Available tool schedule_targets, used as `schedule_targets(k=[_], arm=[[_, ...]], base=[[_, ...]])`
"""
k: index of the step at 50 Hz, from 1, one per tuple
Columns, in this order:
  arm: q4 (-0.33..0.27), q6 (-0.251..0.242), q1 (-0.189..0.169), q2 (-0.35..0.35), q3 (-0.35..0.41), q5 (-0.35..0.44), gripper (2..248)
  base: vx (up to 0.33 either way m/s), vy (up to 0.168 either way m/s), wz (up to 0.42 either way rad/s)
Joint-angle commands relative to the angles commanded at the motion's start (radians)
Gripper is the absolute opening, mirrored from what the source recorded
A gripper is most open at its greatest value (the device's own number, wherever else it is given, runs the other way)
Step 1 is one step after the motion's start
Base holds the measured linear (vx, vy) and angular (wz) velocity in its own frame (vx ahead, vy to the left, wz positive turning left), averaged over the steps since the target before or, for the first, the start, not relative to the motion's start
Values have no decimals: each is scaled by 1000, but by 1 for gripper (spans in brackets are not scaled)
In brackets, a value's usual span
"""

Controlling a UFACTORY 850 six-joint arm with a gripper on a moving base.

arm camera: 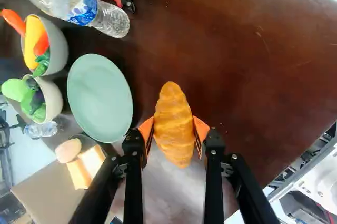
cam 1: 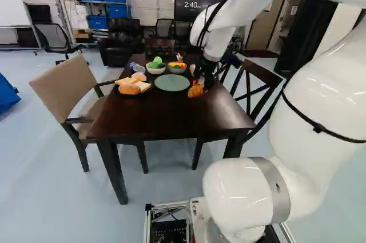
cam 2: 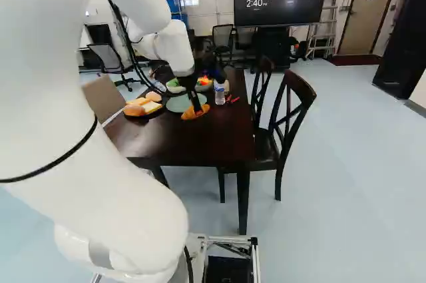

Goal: Move the croissant to the empty plate

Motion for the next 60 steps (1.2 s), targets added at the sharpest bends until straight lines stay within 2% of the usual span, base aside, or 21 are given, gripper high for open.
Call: schedule_targets(k=[11,29,60], arm=[[0,0,22,-22,-54,0,120],[0,0,58,-113,-149,0,120],[0,0,140,-223,-272,0,120]], base=[[0,0,0],[0,0,0],[0,0,0]])
